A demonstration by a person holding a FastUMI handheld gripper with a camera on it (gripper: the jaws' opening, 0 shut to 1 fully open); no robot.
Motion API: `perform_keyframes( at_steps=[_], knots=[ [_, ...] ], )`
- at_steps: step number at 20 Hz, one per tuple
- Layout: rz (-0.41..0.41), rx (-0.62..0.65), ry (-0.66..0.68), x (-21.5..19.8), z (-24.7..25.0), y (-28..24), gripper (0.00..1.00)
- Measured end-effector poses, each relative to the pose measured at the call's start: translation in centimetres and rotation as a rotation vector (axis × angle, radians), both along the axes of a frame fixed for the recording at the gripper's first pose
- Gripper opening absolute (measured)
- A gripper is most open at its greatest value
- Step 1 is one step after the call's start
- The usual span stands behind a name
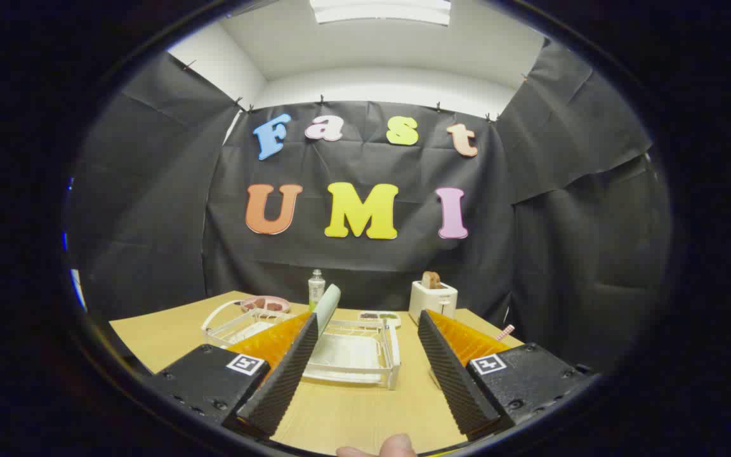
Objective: Take the plate from the dish rack, then take the spoon from the basket and place it into the plate.
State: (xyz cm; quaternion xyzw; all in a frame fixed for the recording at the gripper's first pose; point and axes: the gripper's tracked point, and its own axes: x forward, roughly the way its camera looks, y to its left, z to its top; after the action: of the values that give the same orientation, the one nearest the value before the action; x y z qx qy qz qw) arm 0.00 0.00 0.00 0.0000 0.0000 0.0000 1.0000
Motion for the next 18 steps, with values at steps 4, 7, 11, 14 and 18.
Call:
perform_keyframes(
  at_steps=[4,7,11,14,18],
  knots=[
    [-0.002,0.021,-0.007,0.1,0.4,0.0,1.00],
    [-0.001,0.014,0.002,0.2,-0.1,0.1,1.00],
    [0.001,0.009,0.011,0.1,-0.6,0.4,1.00],
    [0.015,0.011,0.018,0.2,-1.0,0.6,1.00],
    [0.017,0.018,0.017,0.4,-1.3,0.6,1.00]
  ],
)
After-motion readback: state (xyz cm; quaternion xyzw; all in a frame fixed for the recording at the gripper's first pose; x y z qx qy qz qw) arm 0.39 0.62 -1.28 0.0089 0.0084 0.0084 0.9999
